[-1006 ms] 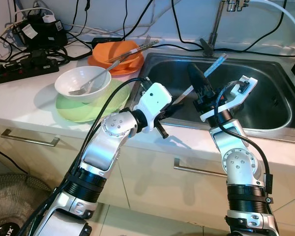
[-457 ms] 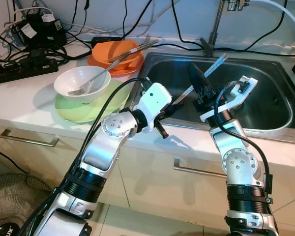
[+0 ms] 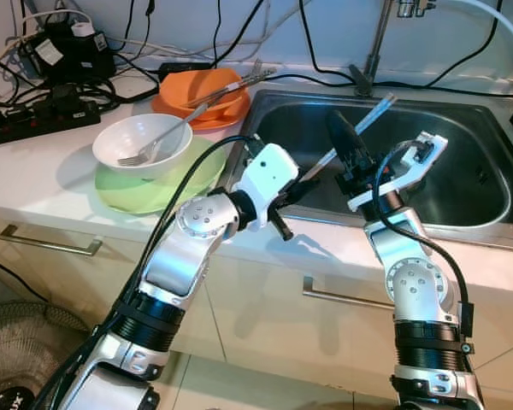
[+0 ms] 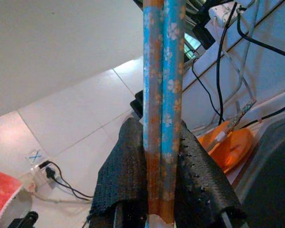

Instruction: Kitchen organization

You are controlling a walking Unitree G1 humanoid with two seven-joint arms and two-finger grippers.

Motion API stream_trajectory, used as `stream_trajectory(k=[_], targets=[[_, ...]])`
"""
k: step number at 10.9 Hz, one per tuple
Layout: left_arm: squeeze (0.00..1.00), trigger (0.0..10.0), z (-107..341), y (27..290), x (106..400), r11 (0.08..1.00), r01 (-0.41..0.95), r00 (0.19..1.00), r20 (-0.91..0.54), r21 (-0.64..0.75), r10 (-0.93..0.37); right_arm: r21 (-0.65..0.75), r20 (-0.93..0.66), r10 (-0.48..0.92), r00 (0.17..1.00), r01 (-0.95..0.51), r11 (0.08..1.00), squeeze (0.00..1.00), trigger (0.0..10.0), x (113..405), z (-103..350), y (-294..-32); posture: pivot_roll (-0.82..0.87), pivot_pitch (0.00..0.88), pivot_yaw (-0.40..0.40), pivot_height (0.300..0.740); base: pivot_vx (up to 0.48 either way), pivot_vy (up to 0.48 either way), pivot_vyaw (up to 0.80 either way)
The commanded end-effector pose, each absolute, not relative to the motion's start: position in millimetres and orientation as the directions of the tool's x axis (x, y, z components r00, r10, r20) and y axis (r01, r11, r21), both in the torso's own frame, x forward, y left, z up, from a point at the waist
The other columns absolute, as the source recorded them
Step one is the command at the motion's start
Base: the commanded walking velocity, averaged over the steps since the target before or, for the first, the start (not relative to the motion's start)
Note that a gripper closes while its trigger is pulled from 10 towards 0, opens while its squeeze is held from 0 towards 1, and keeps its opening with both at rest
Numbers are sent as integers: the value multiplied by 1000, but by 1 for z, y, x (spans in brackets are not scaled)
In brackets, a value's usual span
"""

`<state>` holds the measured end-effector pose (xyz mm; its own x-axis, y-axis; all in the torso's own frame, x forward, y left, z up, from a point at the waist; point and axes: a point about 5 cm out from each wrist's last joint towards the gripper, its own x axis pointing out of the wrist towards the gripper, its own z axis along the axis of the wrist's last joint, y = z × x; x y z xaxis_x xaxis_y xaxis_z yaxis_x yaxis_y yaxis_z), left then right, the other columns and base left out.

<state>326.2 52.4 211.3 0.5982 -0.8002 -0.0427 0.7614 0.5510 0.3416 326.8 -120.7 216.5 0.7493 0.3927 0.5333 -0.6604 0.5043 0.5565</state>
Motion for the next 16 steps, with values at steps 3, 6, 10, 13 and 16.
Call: stream_trajectory(k=[3,6,10,13,16], targets=[[1000,10000,217,61,335,625,710,663,-10,323,-748,571,531,386,754,-655,495,0,0,326,215,-121,156,59,55,740,0,0,0],[1000,10000,218,61,335,632,706,668,-2,320,-744,581,522,368,770,-636,507,0,0,327,214,-123,157,60,52,740,0,0,0],[0,10000,219,60,330,609,729,638,11,314,-770,639,460,213,862,-488,595,0,0,342,211,-145,160,59,50,740,0,0,0],[0,10000,218,58,328,592,745,621,4,306,-784,667,433,133,892,-416,618,0,0,351,210,-156,163,56,49,740,0,0,0],[0,10000,219,60,329,602,744,625,15,289,-780,694,389,33,921,-317,646,0,0,360,207,-170,166,54,47,740,0,0,0]])
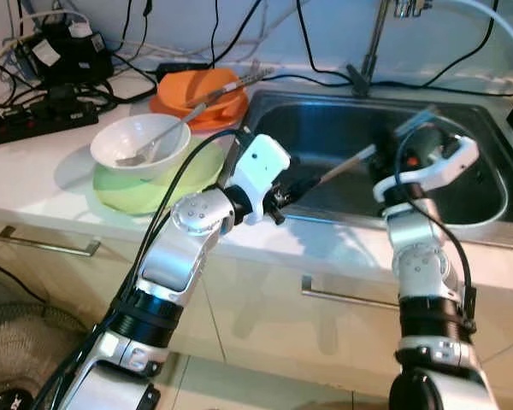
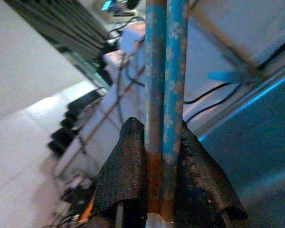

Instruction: Kitchen organization

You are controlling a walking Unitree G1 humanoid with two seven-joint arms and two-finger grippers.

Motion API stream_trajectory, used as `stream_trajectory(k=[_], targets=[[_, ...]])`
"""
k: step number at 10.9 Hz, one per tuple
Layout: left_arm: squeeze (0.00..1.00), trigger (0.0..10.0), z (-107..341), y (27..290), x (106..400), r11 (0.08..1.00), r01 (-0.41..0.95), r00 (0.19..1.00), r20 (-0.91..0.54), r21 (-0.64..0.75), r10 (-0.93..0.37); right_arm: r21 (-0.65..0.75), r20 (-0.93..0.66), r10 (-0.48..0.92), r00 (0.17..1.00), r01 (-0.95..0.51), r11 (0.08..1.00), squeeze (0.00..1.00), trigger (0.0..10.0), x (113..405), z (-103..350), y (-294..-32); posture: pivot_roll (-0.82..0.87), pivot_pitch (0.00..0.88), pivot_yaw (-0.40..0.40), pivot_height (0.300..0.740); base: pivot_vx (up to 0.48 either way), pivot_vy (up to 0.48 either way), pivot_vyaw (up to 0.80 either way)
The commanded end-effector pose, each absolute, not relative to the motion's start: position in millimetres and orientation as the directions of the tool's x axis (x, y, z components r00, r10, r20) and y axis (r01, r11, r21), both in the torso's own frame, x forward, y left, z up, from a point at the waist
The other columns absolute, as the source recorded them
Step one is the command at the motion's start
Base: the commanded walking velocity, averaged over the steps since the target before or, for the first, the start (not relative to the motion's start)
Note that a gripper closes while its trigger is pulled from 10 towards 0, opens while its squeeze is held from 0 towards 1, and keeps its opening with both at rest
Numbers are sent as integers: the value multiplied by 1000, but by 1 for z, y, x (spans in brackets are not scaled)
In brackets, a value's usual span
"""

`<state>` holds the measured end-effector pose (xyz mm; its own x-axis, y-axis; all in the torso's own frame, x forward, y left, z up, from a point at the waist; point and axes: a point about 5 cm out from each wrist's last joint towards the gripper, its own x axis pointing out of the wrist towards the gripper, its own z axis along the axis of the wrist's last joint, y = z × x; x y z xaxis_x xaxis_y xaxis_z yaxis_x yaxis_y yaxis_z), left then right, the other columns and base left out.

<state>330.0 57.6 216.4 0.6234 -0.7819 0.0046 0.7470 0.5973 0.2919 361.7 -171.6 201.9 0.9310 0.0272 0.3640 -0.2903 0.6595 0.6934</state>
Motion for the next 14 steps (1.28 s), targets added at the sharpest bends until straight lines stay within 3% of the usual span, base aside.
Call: stream_trajectory(k=[1,3,4,9,10,12,13,14], targets=[[1000,10000,218,60,329,600,745,624,11,290,-781,684,365,-21,931,-253,685,0,0,365,208,-178,166,54,47,740,0,0,0],[1000,10000,218,59,329,611,733,635,22,298,-772,676,337,-82,938,-180,715,0,0,375,210,-188,166,46,45,740,0,0,0],[0,10000,216,58,329,614,728,640,18,305,-768,637,318,-69,946,-159,754,0,10000,379,208,-187,167,45,44,740,0,0,0],[0,10000,195,40,311,585,774,606,-17,243,-795,506,158,-60,986,-28,862,0,10000,400,192,-181,179,26,30,740,0,0,0],[0,10000,192,37,308,579,781,599,-21,234,-800,503,144,-59,988,-22,864,1000,10000,401,189,-179,183,24,26,740,0,0,0],[0,10000,190,36,305,575,787,595,-27,222,-804,494,117,-54,992,-11,869,1000,10000,401,182,-176,187,24,24,740,0,0,0],[0,10000,189,36,304,578,786,598,-31,220,-801,490,121,-37,992,-27,871,0,10000,401,181,-173,185,23,24,740,0,0,0],[0,10000,187,35,303,578,787,598,-37,217,-801,492,119,-33,992,-30,870,0,10000,401,179,-171,184,19,22,740,0,0,0]])
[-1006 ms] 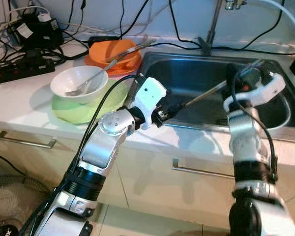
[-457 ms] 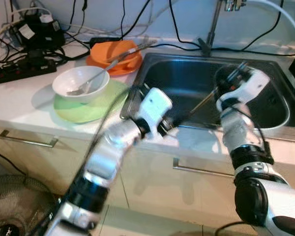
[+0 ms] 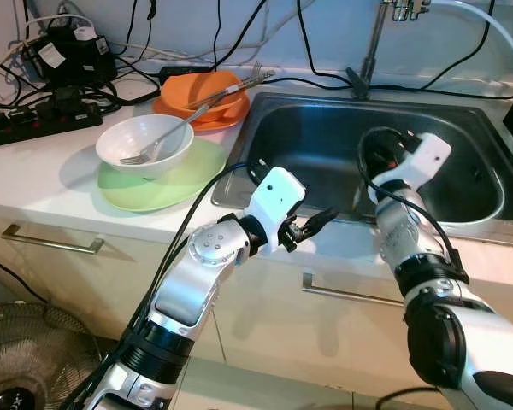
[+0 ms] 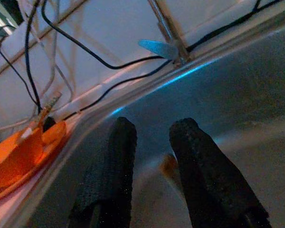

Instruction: Kitchen organization

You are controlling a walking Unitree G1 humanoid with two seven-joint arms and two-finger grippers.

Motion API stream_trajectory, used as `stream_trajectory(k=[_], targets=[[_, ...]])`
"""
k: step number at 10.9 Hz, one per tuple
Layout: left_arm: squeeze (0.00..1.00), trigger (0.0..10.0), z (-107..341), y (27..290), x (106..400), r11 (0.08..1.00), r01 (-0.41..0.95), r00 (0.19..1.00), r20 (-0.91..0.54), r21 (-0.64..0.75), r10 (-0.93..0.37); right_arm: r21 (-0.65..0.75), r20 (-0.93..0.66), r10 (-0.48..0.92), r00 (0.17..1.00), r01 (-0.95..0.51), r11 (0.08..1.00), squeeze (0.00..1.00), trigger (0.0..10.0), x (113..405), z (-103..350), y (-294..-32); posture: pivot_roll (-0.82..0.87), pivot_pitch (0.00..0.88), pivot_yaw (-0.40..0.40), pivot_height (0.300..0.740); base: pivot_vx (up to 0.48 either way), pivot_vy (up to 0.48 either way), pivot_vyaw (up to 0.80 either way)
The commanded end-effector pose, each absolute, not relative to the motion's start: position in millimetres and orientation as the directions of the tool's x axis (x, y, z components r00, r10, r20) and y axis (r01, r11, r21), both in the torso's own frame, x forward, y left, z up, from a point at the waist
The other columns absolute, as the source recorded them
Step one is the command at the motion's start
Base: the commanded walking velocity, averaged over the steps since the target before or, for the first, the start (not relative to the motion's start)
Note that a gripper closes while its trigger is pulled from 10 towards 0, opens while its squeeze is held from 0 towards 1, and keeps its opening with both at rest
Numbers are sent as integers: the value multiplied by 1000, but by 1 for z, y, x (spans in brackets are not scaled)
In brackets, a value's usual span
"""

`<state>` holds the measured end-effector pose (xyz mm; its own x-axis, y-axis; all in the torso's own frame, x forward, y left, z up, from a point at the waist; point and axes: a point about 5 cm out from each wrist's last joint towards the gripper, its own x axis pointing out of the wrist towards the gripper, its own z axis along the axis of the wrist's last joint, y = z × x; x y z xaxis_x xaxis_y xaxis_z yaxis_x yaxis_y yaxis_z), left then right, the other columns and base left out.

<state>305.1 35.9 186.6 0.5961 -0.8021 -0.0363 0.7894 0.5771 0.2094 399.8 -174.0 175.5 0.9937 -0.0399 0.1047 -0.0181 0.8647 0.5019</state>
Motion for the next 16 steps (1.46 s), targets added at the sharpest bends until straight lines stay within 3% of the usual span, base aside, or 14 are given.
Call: stream_trajectory(k=[1,2,3,7,9,12,16], targets=[[0,10000,187,34,302,577,788,597,-37,213,-802,499,115,-40,993,-23,867,1000,10000,401,178,-172,184,17,20,740,0,0,0],[0,10000,187,33,302,577,789,597,-36,211,-802,497,121,-39,992,-27,867,1000,10000,401,179,-172,184,17,20,740,0,0,0],[0,10000,188,35,303,589,780,608,-31,214,-794,490,149,-25,988,-52,870,0,10000,402,184,-171,184,14,17,740,0,0,0],[0,10000,207,50,327,746,608,756,90,273,-649,451,432,130,892,-339,825,0,10000,391,241,-140,160,27,17,740,0,0,0],[0,10000,226,83,350,866,403,866,181,296,-465,426,420,244,874,-428,797,0,10000,373,224,-126,148,32,17,740,0,0,0],[0,10000,232,129,368,947,156,949,222,280,-222,361,285,301,910,-393,846,0,10000,352,179,-129,146,38,18,740,0,0,0],[0,10000,203,143,357,982,73,963,243,177,-115,152,357,231,905,-301,942,0,10000,348,198,-136,134,38,15,740,0,0,0]])
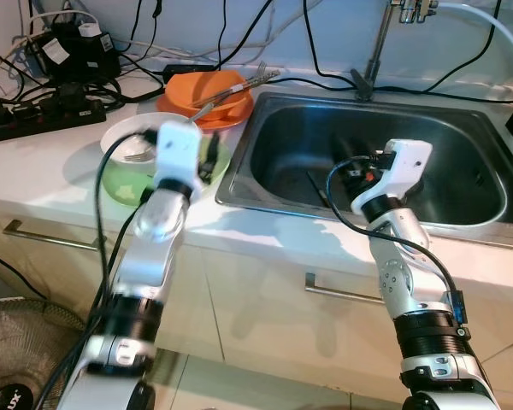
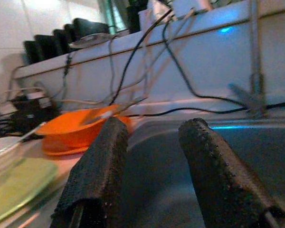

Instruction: Kitchen organization

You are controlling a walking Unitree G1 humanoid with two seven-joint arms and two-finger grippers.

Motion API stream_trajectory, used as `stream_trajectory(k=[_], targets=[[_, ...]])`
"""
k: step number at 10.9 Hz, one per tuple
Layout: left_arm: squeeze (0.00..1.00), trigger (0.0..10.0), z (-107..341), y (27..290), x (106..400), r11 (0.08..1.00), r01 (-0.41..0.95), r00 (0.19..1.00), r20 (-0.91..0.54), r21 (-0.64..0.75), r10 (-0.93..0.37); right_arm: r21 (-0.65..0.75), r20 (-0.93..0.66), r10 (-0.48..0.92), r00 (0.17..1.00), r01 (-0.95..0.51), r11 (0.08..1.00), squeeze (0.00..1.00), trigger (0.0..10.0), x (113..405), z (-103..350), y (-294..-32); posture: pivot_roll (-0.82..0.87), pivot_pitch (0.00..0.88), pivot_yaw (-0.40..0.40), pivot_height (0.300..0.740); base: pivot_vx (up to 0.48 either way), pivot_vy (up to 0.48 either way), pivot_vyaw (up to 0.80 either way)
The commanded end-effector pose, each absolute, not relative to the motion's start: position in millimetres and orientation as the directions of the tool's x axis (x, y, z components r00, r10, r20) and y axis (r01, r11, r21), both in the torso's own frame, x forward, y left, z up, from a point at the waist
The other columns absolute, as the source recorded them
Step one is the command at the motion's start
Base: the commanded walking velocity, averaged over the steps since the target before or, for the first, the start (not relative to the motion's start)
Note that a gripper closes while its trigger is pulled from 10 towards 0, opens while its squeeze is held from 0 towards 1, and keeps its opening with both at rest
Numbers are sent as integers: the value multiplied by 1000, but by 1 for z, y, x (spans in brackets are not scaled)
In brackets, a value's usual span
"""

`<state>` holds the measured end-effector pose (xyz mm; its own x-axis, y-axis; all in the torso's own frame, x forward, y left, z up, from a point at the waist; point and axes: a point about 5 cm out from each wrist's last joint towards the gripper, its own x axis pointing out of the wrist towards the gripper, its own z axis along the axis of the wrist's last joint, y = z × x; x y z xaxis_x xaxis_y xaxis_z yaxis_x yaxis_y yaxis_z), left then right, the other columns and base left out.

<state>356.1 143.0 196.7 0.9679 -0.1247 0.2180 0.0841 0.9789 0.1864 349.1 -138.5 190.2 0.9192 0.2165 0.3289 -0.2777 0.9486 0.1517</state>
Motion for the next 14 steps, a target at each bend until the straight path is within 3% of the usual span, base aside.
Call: stream_trajectory(k=[1,2,7,8,14], targets=[[0,10000,191,144,351,981,68,969,223,180,-108,103,331,221,918,-267,958,0,10000,348,188,-135,142,40,9,740,0,0,0],[0,10000,190,145,351,983,56,970,224,175,-95,109,300,221,928,-263,958,1000,10000,349,178,-134,151,38,3,740,0,0,0],[0,10000,197,144,354,980,47,964,249,194,-95,97,305,198,932,-237,967,1000,10000,353,178,-132,157,31,-1,740,0,0,0],[0,10000,202,145,357,979,35,963,256,201,-87,91,301,199,933,-236,968,0,10000,353,177,-131,157,31,-1,740,0,0,0],[0,10000,188,162,363,1000,-14,988,152,21,11,110,296,204,933,-246,963,0,10000,355,175,-128,154,20,3,740,0,0,0]])
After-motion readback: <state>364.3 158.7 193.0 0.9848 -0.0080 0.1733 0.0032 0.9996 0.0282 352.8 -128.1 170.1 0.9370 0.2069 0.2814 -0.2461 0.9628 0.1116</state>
